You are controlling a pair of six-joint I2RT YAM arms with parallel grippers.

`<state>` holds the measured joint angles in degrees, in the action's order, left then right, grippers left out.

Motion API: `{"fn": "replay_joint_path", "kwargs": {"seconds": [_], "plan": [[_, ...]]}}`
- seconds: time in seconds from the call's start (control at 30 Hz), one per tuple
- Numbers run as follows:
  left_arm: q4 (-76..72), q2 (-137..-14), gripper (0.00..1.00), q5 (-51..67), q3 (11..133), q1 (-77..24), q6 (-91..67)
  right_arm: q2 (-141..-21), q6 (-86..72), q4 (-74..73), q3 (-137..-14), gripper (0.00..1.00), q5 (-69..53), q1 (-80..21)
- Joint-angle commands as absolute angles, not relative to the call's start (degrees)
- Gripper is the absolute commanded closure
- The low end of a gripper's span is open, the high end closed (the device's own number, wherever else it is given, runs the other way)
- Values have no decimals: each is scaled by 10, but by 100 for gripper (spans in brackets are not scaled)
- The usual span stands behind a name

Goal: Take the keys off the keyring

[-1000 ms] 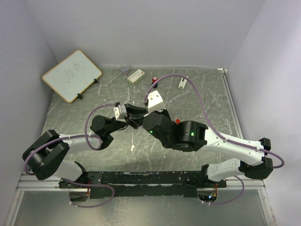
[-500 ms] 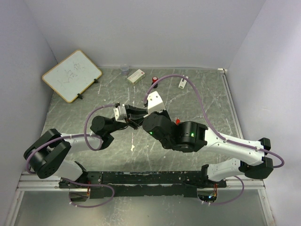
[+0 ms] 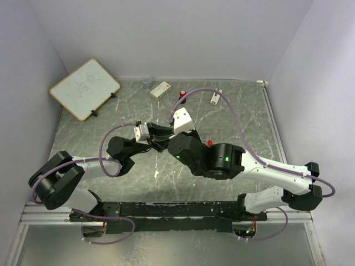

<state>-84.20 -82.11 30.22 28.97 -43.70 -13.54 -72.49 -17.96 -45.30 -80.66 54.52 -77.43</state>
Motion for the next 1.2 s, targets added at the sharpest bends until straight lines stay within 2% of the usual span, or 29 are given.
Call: {"fn": "replay_joint_path", "kwargs": {"seconds": [0.0,0.53,0.63,1.17], "plan": [[-862,-824,65,305,294,-434,-136,-717,-181,-442,-818,100,562,-779],[-820,-799,82,288,285,-434,-106,-717,-176,-434,-821,100,567,-780],[-821,-795,93,276,279,-434,-104,-716,-177,-435,-821,100,567,-780],[-710,-747,93,120,290,-437,-61,-719,-168,-428,-820,100,543,-782]]}}
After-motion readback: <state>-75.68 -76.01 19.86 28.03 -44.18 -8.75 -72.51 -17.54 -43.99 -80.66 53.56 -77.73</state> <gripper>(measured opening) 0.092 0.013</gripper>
